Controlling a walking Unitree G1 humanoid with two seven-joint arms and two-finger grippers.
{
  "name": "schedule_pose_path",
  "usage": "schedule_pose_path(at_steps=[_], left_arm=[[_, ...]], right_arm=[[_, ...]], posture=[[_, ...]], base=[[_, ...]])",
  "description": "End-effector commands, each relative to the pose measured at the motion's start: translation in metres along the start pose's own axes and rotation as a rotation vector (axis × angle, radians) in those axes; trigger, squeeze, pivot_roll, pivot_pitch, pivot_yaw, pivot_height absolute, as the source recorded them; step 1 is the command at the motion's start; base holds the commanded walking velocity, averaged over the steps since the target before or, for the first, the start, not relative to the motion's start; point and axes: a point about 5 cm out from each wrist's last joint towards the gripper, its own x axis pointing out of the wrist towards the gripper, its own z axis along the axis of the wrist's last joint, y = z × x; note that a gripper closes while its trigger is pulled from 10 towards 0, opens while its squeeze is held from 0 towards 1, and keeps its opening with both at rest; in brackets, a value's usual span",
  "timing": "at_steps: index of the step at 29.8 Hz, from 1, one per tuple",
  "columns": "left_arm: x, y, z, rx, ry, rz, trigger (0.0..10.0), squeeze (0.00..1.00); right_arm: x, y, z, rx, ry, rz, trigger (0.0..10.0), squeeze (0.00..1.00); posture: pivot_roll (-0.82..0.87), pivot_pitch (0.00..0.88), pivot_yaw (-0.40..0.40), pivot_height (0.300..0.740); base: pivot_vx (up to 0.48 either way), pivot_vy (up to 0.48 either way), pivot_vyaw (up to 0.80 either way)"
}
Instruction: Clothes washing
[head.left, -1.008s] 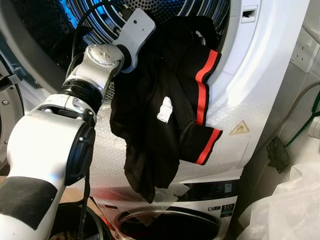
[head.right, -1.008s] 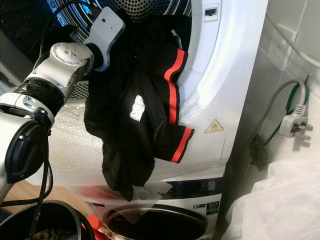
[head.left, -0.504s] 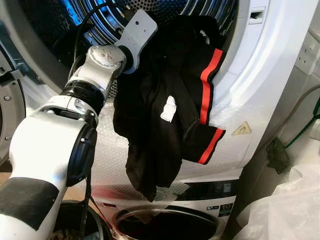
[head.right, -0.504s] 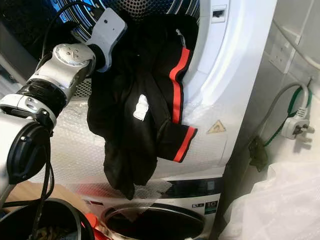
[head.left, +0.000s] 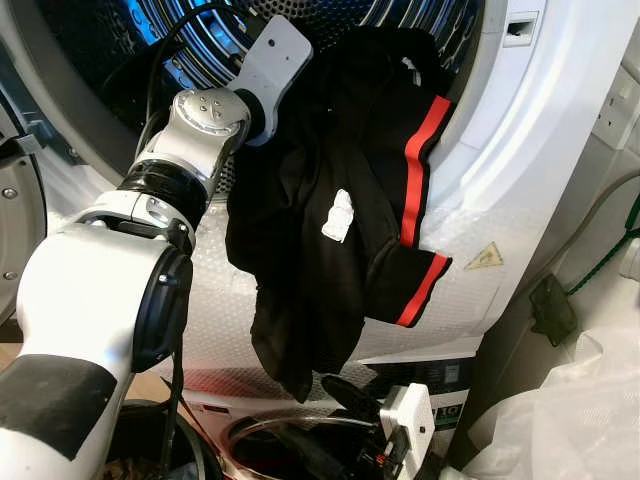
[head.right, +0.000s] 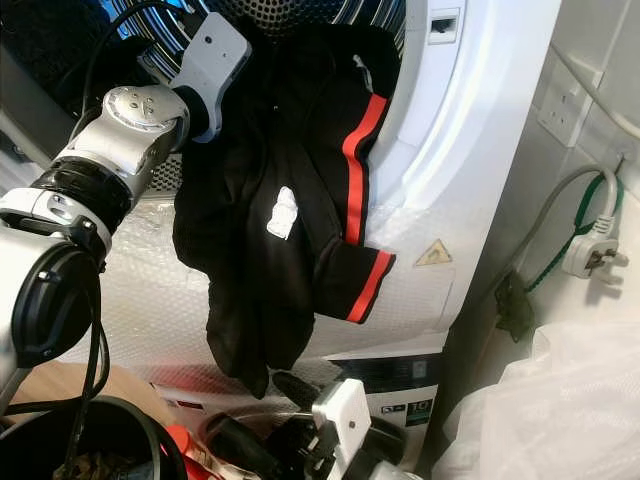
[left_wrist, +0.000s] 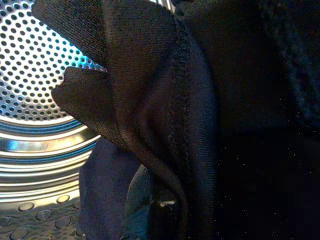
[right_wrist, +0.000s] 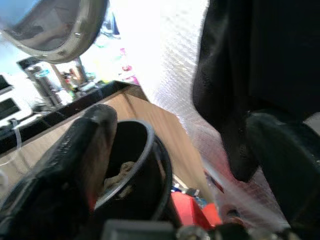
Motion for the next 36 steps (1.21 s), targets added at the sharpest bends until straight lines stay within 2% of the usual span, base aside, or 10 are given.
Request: schedule_pose_path(at_steps=[1,3,5,11,14,16,20,23,31,36], left_arm=[[-0.002,-0.005,-0.018,0.001,0.068,-0.024,10.0,0.07],[-0.001,-0.006,-0.017,-0.002,0.064,-0.029,10.0,0.07],[-0.001,-0.007,-0.016,-0.006,0.062,-0.03,10.0,0.07],[0.0,-0.009,-0.017,-0.009,0.06,-0.035,10.0,0.07],[0.0,-0.01,-0.019,-0.012,0.061,-0.043,10.0,0.07],[0.0,-0.011,-0.02,-0.005,0.067,-0.051,10.0,0.07],[-0.002,-0.009,-0.022,-0.005,0.07,-0.044,10.0,0.07],[-0.002,-0.007,-0.022,-0.009,0.07,-0.039,10.0,0.07],[-0.002,-0.008,-0.023,-0.014,0.068,-0.038,10.0,0.07],[-0.002,-0.008,-0.022,-0.017,0.062,-0.041,10.0,0.06]], right_arm=[[0.003,0.003,0.002,-0.013,0.005,-0.004,10.0,0.0],[0.0,-0.011,0.0,-0.041,0.015,-0.123,10.0,0.0],[-0.002,-0.015,-0.002,-0.046,0.021,-0.168,10.0,0.0],[-0.001,-0.018,-0.006,-0.012,0.03,-0.209,10.0,0.0],[0.002,-0.015,-0.008,0.011,0.019,-0.213,10.0,0.0],[0.005,-0.009,-0.008,0.074,-0.024,-0.2,10.0,0.0],[0.006,0.005,-0.006,0.143,-0.053,-0.109,10.0,0.0],[0.006,0.005,-0.006,0.133,-0.053,-0.119,10.0,0.0],[0.013,-0.017,0.005,0.085,-0.139,-0.343,10.0,0.0],[0.014,-0.02,0.009,0.08,-0.161,-0.398,10.0,0.0]], posture=[[-0.32,0.0,0.138,0.74],[-0.33,0.0,0.141,0.74],[-0.33,0.0,0.143,0.74],[-0.34,0.0,0.148,0.74],[-0.33,0.0,0.146,0.74],[-0.33,0.0,0.143,0.74],[-0.33,0.0,0.141,0.74],[-0.34,0.0,0.14,0.74],[-0.34,0.0,0.135,0.74],[-0.35,0.0,0.138,0.74]], base=[[0.0,0.0,0.0],[0.0,0.0,0.0],[0.0,0.0,0.0],[0.0,0.0,0.0],[0.0,0.0,0.0],[0.0,0.0,0.0],[0.0,0.0,0.0],[0.0,0.0,0.0],[0.0,0.0,0.0],[0.0,0.0,0.0]])
